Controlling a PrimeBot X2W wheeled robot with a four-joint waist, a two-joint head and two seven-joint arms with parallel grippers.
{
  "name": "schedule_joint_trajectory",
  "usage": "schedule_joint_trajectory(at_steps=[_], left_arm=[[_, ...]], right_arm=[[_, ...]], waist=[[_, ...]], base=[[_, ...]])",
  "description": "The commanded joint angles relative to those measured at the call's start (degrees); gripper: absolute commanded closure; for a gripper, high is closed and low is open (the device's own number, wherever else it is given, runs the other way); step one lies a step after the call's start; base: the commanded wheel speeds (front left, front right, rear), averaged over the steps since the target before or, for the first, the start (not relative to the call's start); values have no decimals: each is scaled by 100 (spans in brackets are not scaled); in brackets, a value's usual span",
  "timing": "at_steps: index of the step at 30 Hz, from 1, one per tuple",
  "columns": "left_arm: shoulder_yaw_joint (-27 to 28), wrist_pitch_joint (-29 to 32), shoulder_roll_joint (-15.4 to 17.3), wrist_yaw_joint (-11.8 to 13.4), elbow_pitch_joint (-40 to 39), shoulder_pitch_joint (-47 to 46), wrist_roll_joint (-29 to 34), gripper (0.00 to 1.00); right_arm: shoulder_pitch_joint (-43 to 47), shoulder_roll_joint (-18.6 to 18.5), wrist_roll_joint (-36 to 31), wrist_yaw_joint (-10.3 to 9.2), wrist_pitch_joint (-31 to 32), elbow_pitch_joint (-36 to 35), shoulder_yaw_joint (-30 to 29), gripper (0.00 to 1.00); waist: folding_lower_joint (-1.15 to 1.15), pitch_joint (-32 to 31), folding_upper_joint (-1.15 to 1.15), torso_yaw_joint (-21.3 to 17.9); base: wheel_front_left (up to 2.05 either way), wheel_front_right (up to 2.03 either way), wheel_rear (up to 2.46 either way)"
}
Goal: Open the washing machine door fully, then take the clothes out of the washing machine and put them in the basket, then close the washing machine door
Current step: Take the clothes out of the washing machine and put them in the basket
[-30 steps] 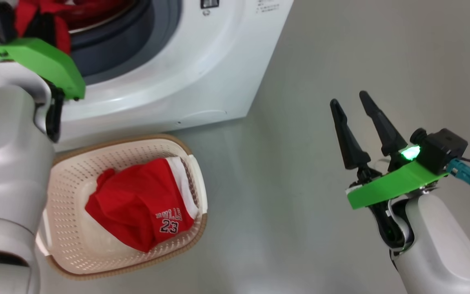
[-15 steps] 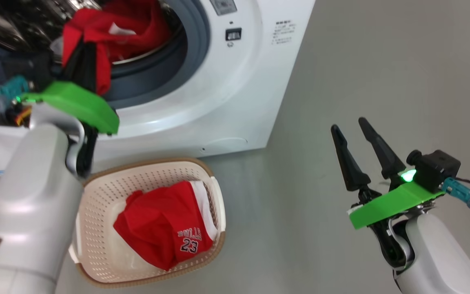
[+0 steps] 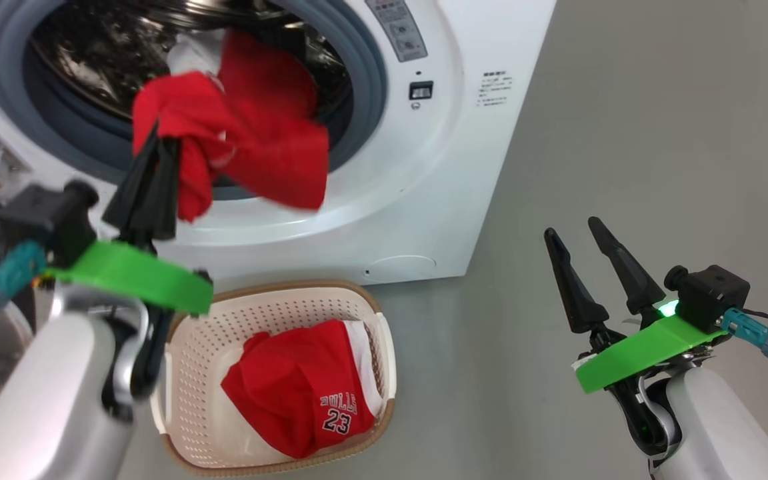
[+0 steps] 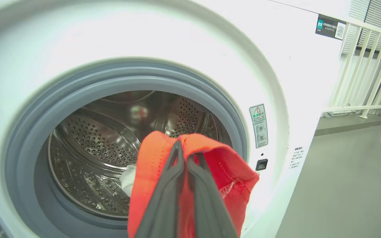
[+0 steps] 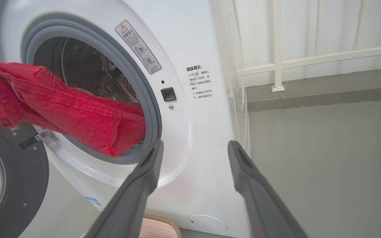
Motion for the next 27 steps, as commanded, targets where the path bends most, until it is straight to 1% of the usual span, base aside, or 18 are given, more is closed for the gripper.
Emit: schedule_joint_trajectory(at_steps=[1, 6, 8, 11, 15, 18, 23, 27], left_arm=[[257, 66, 281, 145, -465, 68, -30, 100], [312, 337, 468, 503, -1636, 705, -29, 100], [297, 414, 503, 594, -1910, 927, -41, 100], [244, 485, 502, 679, -2054, 1214, -89, 100], [196, 444, 435, 718, -1999, 1478, -184, 100], [137, 391, 375, 700, -1947, 1610, -242, 100], [50, 318, 329, 670, -1625, 1732, -254, 100], [-83, 242, 210, 480, -1012, 1781, -389, 100]], right_arm=[[85, -33, 45, 9, -68, -125, 126, 0], [128, -79, 64, 9, -68, -118, 130, 0], [137, -92, 69, 9, -68, -110, 141, 0], [131, -99, 73, 9, -68, -103, 164, 0], [94, -115, 89, 9, -68, -110, 201, 0], [88, -146, 100, 9, -68, -118, 185, 0], [76, -148, 106, 9, -68, -115, 194, 0], [22, -136, 114, 9, -68, -119, 214, 0]], waist=[[0, -78, 0, 77], [0, -150, 0, 180], [0, -160, 0, 211], [0, -161, 0, 242], [0, -131, 0, 234], [0, -96, 0, 208], [0, -41, 0, 151], [0, 44, 0, 69]], base=[[0, 0, 0], [0, 0, 0], [0, 0, 0], [0, 0, 0], [0, 0, 0], [0, 0, 0], [0, 0, 0], [0, 0, 0]])
